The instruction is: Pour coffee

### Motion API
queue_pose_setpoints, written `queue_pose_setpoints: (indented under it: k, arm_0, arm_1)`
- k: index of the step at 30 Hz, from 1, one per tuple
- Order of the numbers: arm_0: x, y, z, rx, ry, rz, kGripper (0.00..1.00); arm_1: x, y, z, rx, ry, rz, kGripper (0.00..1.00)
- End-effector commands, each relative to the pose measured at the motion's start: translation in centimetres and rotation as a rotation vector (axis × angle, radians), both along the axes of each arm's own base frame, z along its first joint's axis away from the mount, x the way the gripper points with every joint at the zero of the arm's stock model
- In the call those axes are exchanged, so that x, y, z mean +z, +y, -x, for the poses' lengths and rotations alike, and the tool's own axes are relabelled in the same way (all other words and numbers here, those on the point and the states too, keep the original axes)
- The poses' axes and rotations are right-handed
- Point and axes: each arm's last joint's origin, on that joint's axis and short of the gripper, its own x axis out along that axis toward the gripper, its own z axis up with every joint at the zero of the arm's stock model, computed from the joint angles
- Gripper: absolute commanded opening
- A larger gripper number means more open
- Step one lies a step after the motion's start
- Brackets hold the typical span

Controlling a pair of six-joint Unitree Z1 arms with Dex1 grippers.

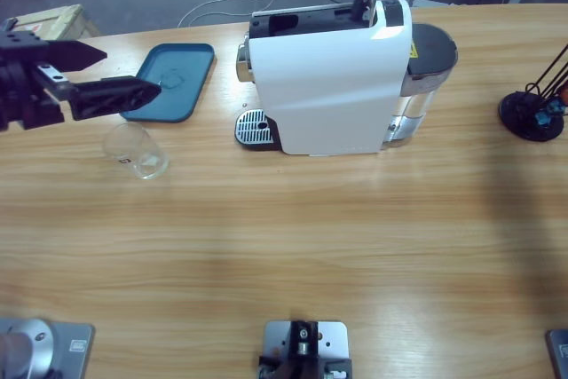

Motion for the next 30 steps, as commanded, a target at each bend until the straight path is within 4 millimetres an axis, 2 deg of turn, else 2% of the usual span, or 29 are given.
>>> queue_pose_setpoints:
  k: [1, 4, 6, 10, 12, 14, 18, 22, 26, 30]
  arm_0:
    - [-0.7, 0.7, 0.9, -0.015, 0.018, 0.003, 0.987]
    - [-0.6, 1.0, 1.1, -0.015, 0.011, 0.011, 0.991]
    - [-0.5, 1.4, 1.5, -0.012, 0.001, 0.019, 0.991]
    - [-0.6, 2.8, 2.5, -0.010, -0.022, 0.021, 0.991]
    - [-0.8, 3.6, 3.1, -0.014, -0.029, 0.025, 0.991]
    - [-1.1, 4.0, 3.4, -0.013, -0.031, 0.022, 0.991]
    - [-1.9, 4.2, 3.5, -0.015, -0.018, -0.001, 0.991]
    - [-1.8, 4.3, 3.6, -0.013, -0.023, 0.005, 0.991]
    - [-1.8, 4.3, 3.5, -0.013, -0.019, 0.006, 0.991]
    - [-1.9, 4.2, 3.5, -0.012, -0.015, 0.003, 0.991]
  arm_1:
    - [4.0, 0.6, 2.5, 0.034, -0.111, -0.019, 0.000]
    - [5.5, 1.7, 3.9, 0.104, -0.139, -0.031, 0.000]
    - [6.1, 3.9, 4.3, 0.262, -0.144, -0.024, 0.000]
    - [5.6, 11.7, 4.2, 0.768, -0.087, 0.129, 0.000]
    - [5.4, 15.2, 4.0, 0.974, -0.077, 0.167, 0.000]
    - [6.1, 18.3, 3.3, 1.116, -0.087, 0.169, 0.000]
    - [8.1, 24.4, -0.3, 1.274, -0.097, 0.159, 0.000]
    - [7.5, 29.2, -3.2, 1.372, -0.054, 0.196, 0.000]
    - [6.3, 32.1, -5.7, 1.413, -0.027, 0.243, 0.000]
    - [5.2, 32.9, -7.0, 1.393, -0.012, 0.330, 0.000]
